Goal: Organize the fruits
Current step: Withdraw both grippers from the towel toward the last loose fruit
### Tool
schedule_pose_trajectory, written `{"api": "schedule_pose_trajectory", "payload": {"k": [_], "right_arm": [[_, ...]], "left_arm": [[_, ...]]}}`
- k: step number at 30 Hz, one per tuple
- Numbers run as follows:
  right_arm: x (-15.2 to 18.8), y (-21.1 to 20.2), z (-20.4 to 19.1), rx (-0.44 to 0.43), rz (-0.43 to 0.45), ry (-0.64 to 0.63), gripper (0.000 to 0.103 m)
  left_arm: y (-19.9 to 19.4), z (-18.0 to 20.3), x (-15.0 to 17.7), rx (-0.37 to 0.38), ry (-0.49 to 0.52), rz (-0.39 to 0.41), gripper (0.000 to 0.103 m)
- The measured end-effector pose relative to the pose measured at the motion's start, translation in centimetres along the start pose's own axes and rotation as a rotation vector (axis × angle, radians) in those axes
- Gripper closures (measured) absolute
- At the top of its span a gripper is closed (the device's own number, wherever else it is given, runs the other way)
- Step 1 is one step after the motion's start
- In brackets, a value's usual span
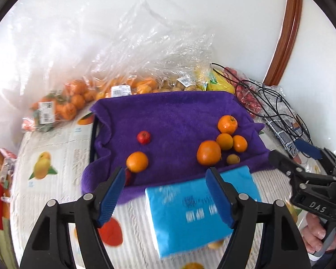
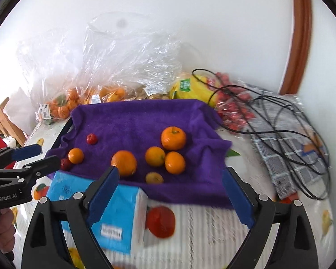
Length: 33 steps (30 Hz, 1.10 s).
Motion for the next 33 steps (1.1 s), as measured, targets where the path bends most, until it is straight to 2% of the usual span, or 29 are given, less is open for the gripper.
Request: {"api": "schedule_pose_trajectory", "payload": {"k": [3, 7, 10, 12, 14, 20, 24, 27, 33], "right_arm": [[1.1, -1.7, -0.1, -0.022, 0.017, 0.006, 0.011], [2.7, -2.9, -0.3, -0.045, 0.002, -0.001, 0.011], [4.1, -3.6, -0.5, -0.033, -0.015, -0.002, 0.011], [5.2, -3.9, -0.8, -0.058, -0.031, 0.012, 0.012], [6.4, -4.0, -1.3, -0.085, -0.044, 0.017, 0.018], [10.3, -3.3, -3.4, -0.163, -0.105, 0.015, 0.038], [12.1, -2.5, -5.2, -0.188, -0.131, -0.020, 0.040], [13.3, -1.9, -6.5, -0.203, -0.149, -0.047, 0.040], [14.7, -0.8, -6.9, -0.191, -0.166, -0.055, 0.042]], "left_arm": [[-1.3, 0.1, 1.5, -0.016, 0.015, 0.015, 0.027], [-2.5, -0.1, 3.5, 0.022, -0.006, 0.024, 0.027], [-3.3, -0.8, 4.7, 0.009, -0.026, 0.035, 0.027], [-3.8, -1.2, 5.4, 0.003, -0.027, 0.037, 0.027], [-4.3, -2.0, 6.2, -0.019, -0.038, 0.043, 0.027], [-4.4, -3.8, 8.7, 0.017, -0.106, 0.012, 0.027], [-4.6, -4.3, 10.0, 0.008, -0.101, 0.006, 0.027], [-4.8, -4.5, 10.7, 0.027, -0.110, 0.004, 0.027], [-5.0, -4.3, 11.6, 0.037, -0.085, 0.000, 0.027]]}}
Point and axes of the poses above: each gripper's, at about its wrist camera, not at the fingertips, and y roughly the way its jaws point, z to its right, x to its underside, the point moved 8 cm from there along y, roughly the way its jaws point, and after that the axes turned 1 degree about y, right-handed, at the moved point
